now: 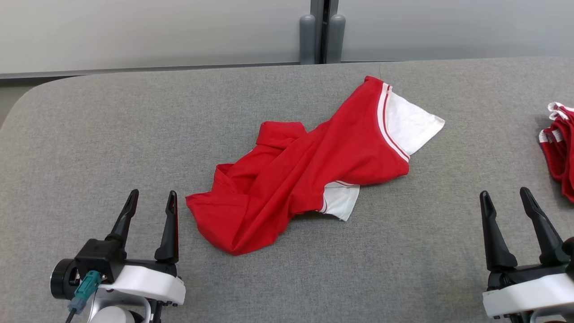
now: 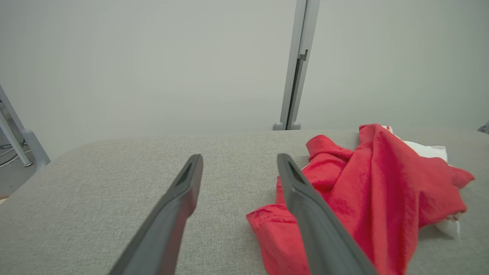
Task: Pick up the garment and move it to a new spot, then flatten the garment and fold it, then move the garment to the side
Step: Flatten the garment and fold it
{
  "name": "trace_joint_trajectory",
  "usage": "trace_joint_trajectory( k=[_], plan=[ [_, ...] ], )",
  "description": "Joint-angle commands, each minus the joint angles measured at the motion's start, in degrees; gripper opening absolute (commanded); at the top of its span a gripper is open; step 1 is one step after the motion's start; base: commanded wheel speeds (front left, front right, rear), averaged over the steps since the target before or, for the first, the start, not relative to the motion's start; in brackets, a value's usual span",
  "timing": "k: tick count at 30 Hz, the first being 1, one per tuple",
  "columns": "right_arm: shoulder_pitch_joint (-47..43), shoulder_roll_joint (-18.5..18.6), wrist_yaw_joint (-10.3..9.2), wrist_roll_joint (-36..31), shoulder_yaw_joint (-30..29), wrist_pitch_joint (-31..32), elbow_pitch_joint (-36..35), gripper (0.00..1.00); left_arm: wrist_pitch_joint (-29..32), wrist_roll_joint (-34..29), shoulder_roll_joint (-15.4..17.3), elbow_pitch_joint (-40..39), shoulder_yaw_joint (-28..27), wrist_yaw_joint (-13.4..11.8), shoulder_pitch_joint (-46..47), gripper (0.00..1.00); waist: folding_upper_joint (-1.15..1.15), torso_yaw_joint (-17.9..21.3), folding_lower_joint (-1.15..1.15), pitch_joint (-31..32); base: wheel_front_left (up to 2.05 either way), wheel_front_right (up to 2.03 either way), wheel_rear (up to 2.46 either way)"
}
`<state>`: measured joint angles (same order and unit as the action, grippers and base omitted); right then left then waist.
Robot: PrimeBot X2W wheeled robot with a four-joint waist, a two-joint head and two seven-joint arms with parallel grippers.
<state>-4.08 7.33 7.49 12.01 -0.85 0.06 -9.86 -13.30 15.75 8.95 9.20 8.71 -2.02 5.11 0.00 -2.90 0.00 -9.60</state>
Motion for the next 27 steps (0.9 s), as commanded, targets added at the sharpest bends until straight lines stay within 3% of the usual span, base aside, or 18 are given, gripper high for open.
trace_joint_trajectory(
  k=[1,7,12,19,25,26,27],
  plan=[
    [-0.16,0.13,0.0,-0.12,-0.05,0.19,-0.26,1.0,0.01,0.27,0.44,-0.23,0.02,-0.18,-0.11,1.0,0.0,-0.04,0.0,-0.05,0.0,0.0,0.0],
    [1.52,1.36,0.0,-0.53,1.47,0.93,-0.43,1.0,0.05,0.42,0.3,-0.68,0.59,0.01,1.54,1.0,0.0,-1.01,0.0,-1.38,0.0,0.0,0.0],
    [5.12,3.94,0.0,-0.77,8.65,3.0,2.23,1.0,-0.27,0.33,-0.69,-1.02,1.85,0.63,4.11,1.0,0.0,-4.0,0.0,-4.73,0.0,0.0,0.0],
    [12.83,7.65,-0.01,0.18,22.93,5.2,12.23,1.0,-1.4,0.85,-2.98,0.79,3.54,1.64,8.5,1.0,0.0,-9.01,0.0,-9.78,0.0,0.0,0.0],
    [20.16,7.32,-0.01,-0.63,26.91,3.34,23.9,1.0,-1.81,1.3,-4.3,2.33,3.87,1.95,10.5,1.0,0.0,-10.6,0.0,-11.83,0.0,0.0,0.0],
    [20.7,7.11,-0.02,-0.78,26.55,3.01,25.81,0.45,-1.86,1.33,-4.42,2.54,3.79,1.96,10.65,1.0,0.0,-10.65,0.0,-11.84,0.0,0.0,0.0],
    [21.2,6.84,-0.06,-0.68,26.09,1.94,26.95,0.15,-1.91,1.33,-4.51,2.64,3.66,1.98,10.79,1.0,0.0,-10.65,0.0,-11.85,0.0,0.0,0.0]
  ],
)
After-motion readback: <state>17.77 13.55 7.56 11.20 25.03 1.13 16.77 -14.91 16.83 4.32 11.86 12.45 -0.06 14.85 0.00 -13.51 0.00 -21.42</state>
